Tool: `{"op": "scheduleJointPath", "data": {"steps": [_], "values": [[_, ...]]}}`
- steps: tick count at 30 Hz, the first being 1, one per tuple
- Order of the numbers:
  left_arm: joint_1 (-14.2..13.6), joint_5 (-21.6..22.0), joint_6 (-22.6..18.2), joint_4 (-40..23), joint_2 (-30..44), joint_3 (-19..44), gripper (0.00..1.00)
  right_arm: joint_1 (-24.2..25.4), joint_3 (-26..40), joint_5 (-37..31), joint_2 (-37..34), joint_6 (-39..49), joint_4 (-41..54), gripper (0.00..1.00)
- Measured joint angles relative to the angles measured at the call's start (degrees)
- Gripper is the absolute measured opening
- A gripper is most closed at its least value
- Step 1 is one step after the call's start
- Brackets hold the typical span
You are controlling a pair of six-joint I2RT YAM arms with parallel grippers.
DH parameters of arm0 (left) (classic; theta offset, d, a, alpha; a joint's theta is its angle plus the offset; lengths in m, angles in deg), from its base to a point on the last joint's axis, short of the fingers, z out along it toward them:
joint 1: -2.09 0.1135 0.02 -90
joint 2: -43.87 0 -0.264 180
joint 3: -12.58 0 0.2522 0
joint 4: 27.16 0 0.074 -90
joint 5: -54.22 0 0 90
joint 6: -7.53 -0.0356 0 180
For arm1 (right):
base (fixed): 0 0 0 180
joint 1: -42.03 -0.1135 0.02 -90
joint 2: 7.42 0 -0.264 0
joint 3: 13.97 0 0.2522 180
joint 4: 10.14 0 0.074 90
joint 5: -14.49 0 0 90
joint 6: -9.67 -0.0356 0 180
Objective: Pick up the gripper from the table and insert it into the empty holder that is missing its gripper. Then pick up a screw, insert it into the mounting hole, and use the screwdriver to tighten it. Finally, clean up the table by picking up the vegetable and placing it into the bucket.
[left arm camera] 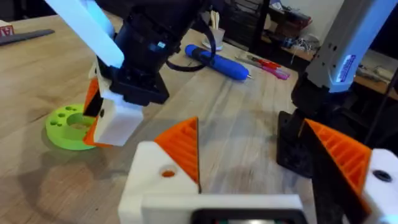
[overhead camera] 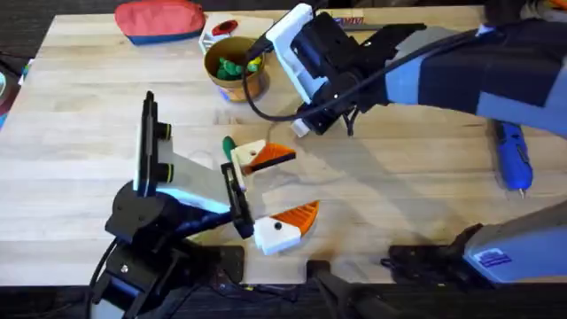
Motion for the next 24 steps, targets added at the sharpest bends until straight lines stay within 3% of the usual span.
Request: {"op": "scheduleJointPath", "data": {"steps": [3,10,15,19,21,24], "values": [[0.00,0.00,-0.02,0.00,0.00,0.00,0.988,0.00,0.00,-0.17,-0.61,-0.02,-0.02,0.382],[0.00,0.00,0.00,0.00,0.00,0.00,0.989,0.00,0.00,-0.19,-2.14,-0.28,-0.20,0.363],[0.00,0.00,0.00,0.00,0.01,0.00,0.987,0.00,0.00,-0.37,-2.47,-0.46,-0.45,0.137],[0.00,0.00,0.00,0.00,0.00,0.00,0.988,0.00,0.00,-0.64,-2.47,-0.44,-0.48,0.101],[0.00,0.00,0.00,0.00,0.00,0.00,0.990,0.00,0.00,-0.96,-2.47,-0.68,-0.55,0.013],[0.00,0.00,0.00,0.00,0.00,0.00,0.988,0.00,0.00,-1.00,-2.47,-0.66,-0.55,0.004]]}}
